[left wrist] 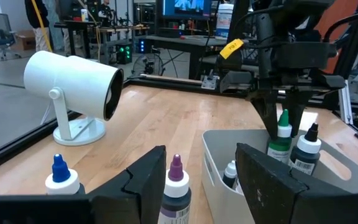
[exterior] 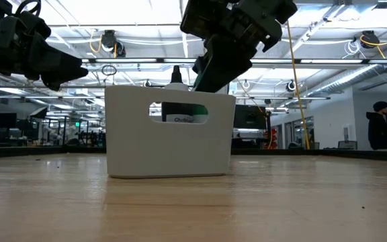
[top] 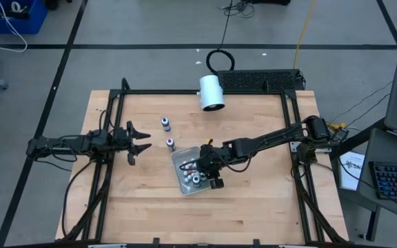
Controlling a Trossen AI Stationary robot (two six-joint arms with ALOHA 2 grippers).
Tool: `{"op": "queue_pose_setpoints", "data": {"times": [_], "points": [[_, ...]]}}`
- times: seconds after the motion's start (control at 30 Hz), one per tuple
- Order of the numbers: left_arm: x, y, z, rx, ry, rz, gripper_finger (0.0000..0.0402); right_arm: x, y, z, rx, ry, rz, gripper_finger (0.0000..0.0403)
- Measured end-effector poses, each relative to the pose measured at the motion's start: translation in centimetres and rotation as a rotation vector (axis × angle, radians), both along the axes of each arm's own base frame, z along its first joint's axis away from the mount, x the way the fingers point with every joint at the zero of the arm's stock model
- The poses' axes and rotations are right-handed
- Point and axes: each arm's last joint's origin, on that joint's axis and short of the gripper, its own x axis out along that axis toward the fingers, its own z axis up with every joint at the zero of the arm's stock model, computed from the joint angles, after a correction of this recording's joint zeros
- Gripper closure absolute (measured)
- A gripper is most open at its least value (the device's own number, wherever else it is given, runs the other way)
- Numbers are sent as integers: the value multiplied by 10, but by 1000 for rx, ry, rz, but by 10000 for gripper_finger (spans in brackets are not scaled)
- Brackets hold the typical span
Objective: Pick & Place food coloring
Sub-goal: Put the large green food coloring bottle into the gray bin
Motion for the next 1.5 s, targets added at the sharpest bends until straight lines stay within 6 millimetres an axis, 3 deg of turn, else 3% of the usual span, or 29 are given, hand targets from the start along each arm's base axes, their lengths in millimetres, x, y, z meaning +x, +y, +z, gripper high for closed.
{"op": "queue_pose_setpoints", "data": {"times": [0.3, 0.93, 1.2, 1.5], "points": [[0, 0, 0, 0, -1, 0, 193, -1, -1, -2, -28, 3, -1, 295], [0, 0, 0, 0, 0, 0, 205, -4, 1, -6, -9, 20, -23, 295], [0, 0, 0, 0, -1, 0, 193, -6, 10, -8, 30, 33, -47, 205], [0, 0, 0, 0, -1, 0, 204, -7, 14, -3, 49, 18, -57, 193]]}}
